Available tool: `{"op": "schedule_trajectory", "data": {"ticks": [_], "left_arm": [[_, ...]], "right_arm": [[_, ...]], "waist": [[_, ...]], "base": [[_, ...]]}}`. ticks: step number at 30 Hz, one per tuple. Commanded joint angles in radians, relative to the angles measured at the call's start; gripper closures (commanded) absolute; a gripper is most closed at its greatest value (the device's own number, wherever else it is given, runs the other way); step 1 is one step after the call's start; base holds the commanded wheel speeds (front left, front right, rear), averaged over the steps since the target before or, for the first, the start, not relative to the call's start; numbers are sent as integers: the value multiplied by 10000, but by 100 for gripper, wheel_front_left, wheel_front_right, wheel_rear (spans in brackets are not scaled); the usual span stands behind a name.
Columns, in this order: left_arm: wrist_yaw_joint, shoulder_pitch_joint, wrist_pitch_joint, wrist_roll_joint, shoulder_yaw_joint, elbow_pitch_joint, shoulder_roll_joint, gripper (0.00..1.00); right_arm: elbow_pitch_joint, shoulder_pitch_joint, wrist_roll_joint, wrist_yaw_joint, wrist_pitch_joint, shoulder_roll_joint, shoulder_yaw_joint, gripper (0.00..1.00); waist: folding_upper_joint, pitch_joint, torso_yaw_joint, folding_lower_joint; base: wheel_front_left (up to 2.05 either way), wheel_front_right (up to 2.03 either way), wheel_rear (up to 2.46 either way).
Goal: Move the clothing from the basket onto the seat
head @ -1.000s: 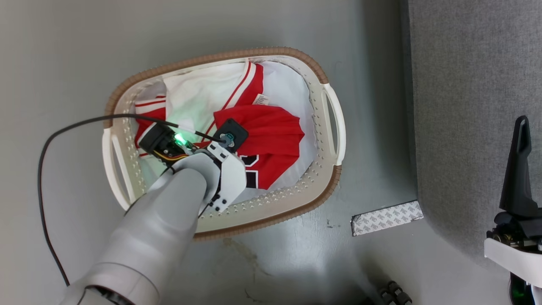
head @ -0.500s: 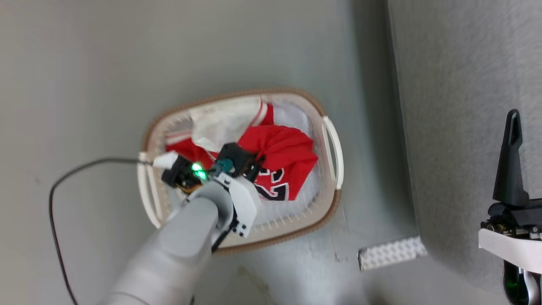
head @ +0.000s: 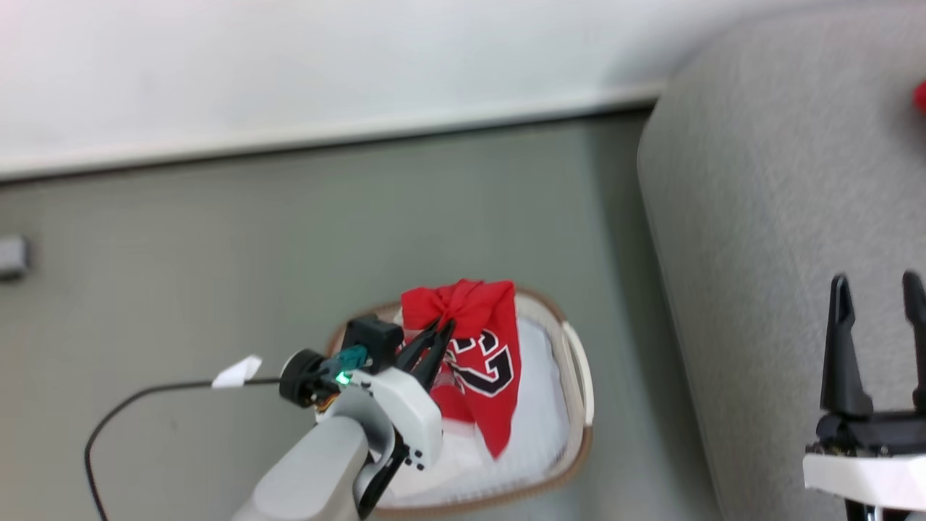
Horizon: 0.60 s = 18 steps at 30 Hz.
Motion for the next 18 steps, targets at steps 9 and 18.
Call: {"op": "schedule_trajectory", "data": {"ticks": [9,18], "left_arm": [[1001,1973,195,-655,580,-3046,868,100],[1981,3413,1182,-1000,995,-6627,1955,100]], "right_arm": [[656,1257,-283,-25,9,-13,83,0],[1247,2184,-612,-26,9,-13,541,0]], "waist": [[0,-3344,459,3],[0,-4637,501,3]], "base": [[0,0,0],[0,0,0]]}}
